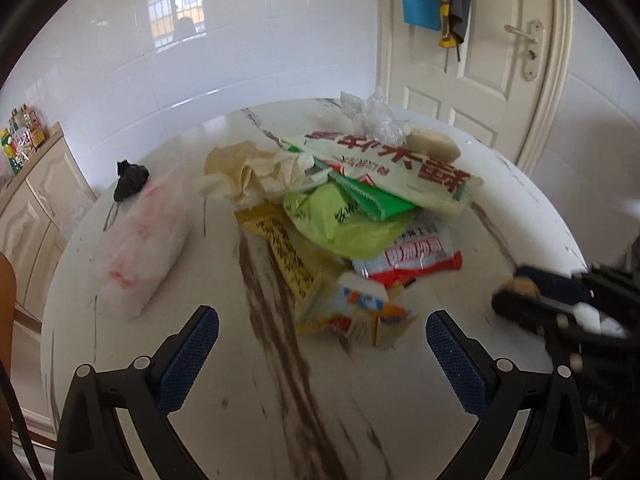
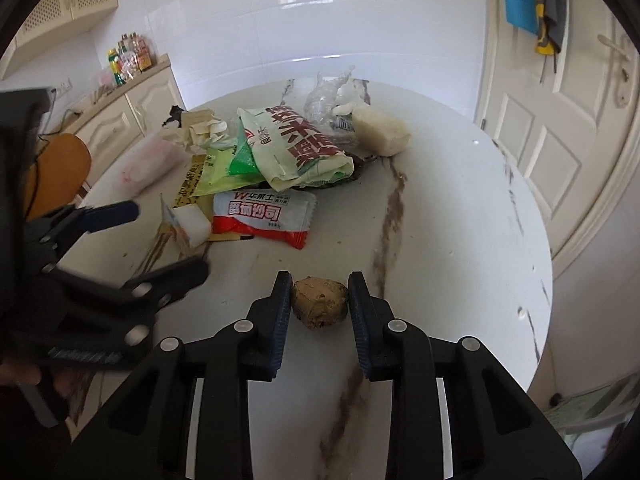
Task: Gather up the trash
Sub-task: 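Grasp the brown bread lump with the right tool while the left grasps the strawberry-print wrapper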
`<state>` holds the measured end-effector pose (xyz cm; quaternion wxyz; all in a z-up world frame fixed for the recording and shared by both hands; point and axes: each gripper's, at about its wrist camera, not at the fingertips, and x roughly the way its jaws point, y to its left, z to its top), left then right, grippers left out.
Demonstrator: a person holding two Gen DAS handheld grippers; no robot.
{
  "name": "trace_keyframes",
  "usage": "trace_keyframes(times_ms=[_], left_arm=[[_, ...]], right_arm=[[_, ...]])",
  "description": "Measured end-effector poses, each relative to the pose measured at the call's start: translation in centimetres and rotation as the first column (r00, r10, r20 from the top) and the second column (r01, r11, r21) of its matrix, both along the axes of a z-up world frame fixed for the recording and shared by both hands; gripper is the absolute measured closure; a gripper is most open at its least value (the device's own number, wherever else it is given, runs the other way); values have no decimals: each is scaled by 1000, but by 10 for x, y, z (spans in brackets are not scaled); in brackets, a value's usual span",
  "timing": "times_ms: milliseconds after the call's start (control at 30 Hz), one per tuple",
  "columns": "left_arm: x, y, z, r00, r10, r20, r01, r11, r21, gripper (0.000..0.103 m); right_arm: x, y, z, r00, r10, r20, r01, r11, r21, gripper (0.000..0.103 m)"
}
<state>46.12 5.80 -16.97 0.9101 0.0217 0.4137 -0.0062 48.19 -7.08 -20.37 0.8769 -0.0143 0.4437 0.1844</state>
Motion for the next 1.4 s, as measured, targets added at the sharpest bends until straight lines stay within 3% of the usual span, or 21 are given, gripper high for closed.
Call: trace_keyframes(times_ms=[67,100,133,233,300,400,767,933,1167,1233,1300,1367,1400], left_arm=[[6,1,-2,1000,1,-15,-1,1000,-21,7],[9,0,-4,1000,-2,-23,1,1000,-23,24],[11,1,-7,999,-10,-40,9,999,-34,34],[10,3,-6,999,-22,-33,20,998,-51,53],[7,8,-5,999,-18,-30,16,997,-74,74],[-1,14,-4,999,-24,-37,20,994,-105,80],[-41,13,6,999,-29,-21,26,991,-131,89],[-55,9,8,999,-19,-45,13,990,-141,87],[-55,3,12,999,-13,-48,8,995,-98,84],[-56,3,16,999,0,-33,-4,996,-92,77],[-57,4,23,1000,25,14,-24,997,-73,55],[-59,6,31,995,64,75,-56,994,-97,15],[-58,6,33,994,69,88,-58,992,-116,13]], right_arm=[[-3,-2,0,1000,2,10,-3,1000,8,76],[-3,-3,-1,1000,5,3,-5,1000,13,76],[-4,-6,-1,1000,3,3,-3,1000,24,76],[-9,-7,2,1000,7,6,-8,999,36,76],[-12,-4,2,1000,7,9,-7,999,41,76],[-17,-3,5,1000,13,14,-14,998,60,76],[-42,-8,20,999,13,35,-17,995,103,76],[-50,-16,16,1000,5,20,-7,992,124,76],[-52,-20,7,1000,2,7,-2,991,137,76],[-51,-20,6,1000,4,2,-4,990,140,76],[-50,-19,5,1000,4,3,-5,990,138,76],[-48,-19,5,1000,3,5,-4,990,138,76],[-47,-19,4,1000,2,7,-3,990,139,76]])
